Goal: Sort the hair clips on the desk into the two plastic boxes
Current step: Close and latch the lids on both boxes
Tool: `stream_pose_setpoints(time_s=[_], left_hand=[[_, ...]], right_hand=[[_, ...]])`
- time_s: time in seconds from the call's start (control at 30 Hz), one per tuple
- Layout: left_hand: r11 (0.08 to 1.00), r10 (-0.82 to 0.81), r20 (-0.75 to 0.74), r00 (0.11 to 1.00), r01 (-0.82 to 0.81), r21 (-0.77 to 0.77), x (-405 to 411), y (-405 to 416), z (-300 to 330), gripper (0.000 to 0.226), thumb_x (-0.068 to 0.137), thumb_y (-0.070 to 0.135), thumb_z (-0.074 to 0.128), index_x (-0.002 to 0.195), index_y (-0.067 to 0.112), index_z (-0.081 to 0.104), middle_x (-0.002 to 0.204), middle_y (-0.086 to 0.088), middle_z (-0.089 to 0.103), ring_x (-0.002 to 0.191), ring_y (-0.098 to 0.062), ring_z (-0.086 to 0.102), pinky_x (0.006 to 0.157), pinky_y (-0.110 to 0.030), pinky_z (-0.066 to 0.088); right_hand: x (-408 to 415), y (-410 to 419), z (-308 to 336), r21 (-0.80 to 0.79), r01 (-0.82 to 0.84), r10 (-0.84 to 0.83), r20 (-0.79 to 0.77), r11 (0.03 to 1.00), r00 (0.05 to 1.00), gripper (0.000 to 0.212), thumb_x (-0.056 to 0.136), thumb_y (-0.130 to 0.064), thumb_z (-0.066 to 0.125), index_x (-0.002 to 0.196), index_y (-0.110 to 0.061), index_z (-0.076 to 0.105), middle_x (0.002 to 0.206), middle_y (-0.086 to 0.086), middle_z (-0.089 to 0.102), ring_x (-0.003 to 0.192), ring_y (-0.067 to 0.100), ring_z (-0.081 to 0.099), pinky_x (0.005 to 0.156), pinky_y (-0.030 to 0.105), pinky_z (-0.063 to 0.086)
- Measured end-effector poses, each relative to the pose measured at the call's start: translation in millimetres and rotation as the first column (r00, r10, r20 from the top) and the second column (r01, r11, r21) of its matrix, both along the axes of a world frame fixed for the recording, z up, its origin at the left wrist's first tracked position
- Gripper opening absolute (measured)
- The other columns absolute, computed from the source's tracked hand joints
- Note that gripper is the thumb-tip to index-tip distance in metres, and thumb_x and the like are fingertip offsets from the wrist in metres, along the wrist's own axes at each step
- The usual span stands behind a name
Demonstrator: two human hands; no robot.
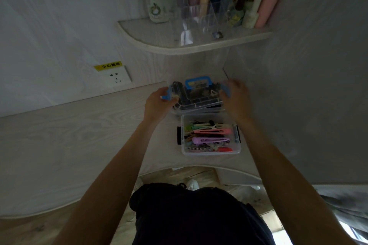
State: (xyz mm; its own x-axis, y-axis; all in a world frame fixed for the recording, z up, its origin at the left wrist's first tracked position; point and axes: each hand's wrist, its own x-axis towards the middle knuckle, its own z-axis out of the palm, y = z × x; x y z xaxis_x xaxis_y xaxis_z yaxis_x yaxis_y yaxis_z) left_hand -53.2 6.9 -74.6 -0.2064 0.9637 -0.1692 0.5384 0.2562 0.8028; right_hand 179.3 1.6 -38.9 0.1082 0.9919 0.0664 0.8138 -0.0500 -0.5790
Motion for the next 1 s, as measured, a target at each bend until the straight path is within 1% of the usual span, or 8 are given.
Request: stream_pose_setpoints(time_s=[0.1,0.2,0.43,0.53,0.63,0.8,0.9,1.0], left_hand=[[1.000,-0.009,0.003,1.000,0.009,-0.007,-1,1,2,0.056,0.078,0.036,0.069,0.128,0.018,0.052,0.119,-0.004,0.063,0.091,-0.017,0.063,0.084,-0.035,0.053],[1.000,0.004,0.033,0.999,-0.004,-0.005,-3,2,5,0.053,0.079,0.031,0.068,0.128,0.018,0.054,0.118,-0.005,0.064,0.096,-0.025,0.065,0.086,-0.044,0.054],[1.000,0.012,0.019,1.000,-0.012,-0.027,-4,4,8,0.048,0.081,0.026,0.067,0.127,0.018,0.055,0.117,-0.003,0.065,0.094,-0.024,0.066,0.086,-0.042,0.055],[0.999,0.009,0.040,0.999,-0.008,-0.034,-4,1,7,0.044,0.078,0.022,0.069,0.120,0.017,0.058,0.115,-0.002,0.065,0.089,-0.019,0.067,0.084,-0.039,0.056],[0.999,0.013,0.040,0.999,-0.012,-0.037,-4,-1,7,0.040,0.075,0.019,0.070,0.113,0.020,0.058,0.111,0.000,0.065,0.084,-0.011,0.063,0.074,-0.027,0.053],[1.000,-0.023,-0.045,0.999,0.023,-0.010,0,2,10,0.055,0.077,0.022,0.068,0.130,0.023,0.052,0.111,0.000,0.062,0.090,-0.014,0.060,0.074,-0.023,0.044],[0.994,-0.106,-0.243,0.964,0.110,0.001,-3,0,6,0.051,0.083,0.029,0.062,0.132,0.025,0.050,0.122,-0.006,0.057,0.105,-0.025,0.055,0.084,-0.032,0.044],[0.990,-0.126,-0.305,0.944,0.140,0.027,-8,-2,1,0.051,0.083,0.035,0.063,0.132,0.031,0.050,0.133,-0.003,0.050,0.119,-0.030,0.043,0.097,-0.042,0.041]], right_hand=[[9,3,-6,-0.057,-0.006,0.002,-0.073,0.998,0.997,0.034,0.091,-0.018,0.056,0.122,-0.004,0.056,0.122,0.020,0.059,0.108,0.033,0.058,0.087,0.030,0.044],[9,1,-11,-0.044,0.022,-0.024,-0.049,0.999,0.998,0.033,0.089,-0.020,0.060,0.118,-0.004,0.059,0.119,0.020,0.059,0.103,0.034,0.059,0.087,0.035,0.046],[9,-2,-14,-0.042,0.025,-0.030,-0.123,0.999,0.992,0.039,0.085,-0.015,0.062,0.123,-0.007,0.056,0.118,0.021,0.053,0.103,0.032,0.055,0.083,0.022,0.035],[12,-5,-17,-0.074,0.012,-0.021,-0.116,0.997,0.993,0.041,0.084,-0.016,0.065,0.122,-0.005,0.056,0.116,0.021,0.054,0.099,0.031,0.056,0.081,0.026,0.038],[15,-6,-19,-0.070,-0.018,0.014,-0.067,0.997,0.998,0.034,0.083,-0.014,0.065,0.113,0.001,0.059,0.109,0.025,0.058,0.095,0.035,0.058,0.076,0.032,0.043],[16,0,-17,-0.106,-0.028,0.033,0.042,0.994,0.999,0.049,0.085,-0.034,0.064,0.122,-0.003,0.055,0.116,0.021,0.062,0.101,0.033,0.060,0.076,0.027,0.042],[14,4,-16,-0.095,-0.045,0.059,0.149,0.994,0.987,0.054,0.080,-0.044,0.067,0.116,-0.005,0.058,0.114,0.019,0.063,0.100,0.034,0.059,0.083,0.035,0.049],[18,7,-15,-0.100,-0.009,0.029,0.195,0.995,0.980,0.057,0.075,-0.047,0.070,0.117,-0.010,0.058,0.121,0.016,0.059,0.108,0.035,0.053,0.087,0.041,0.049]])
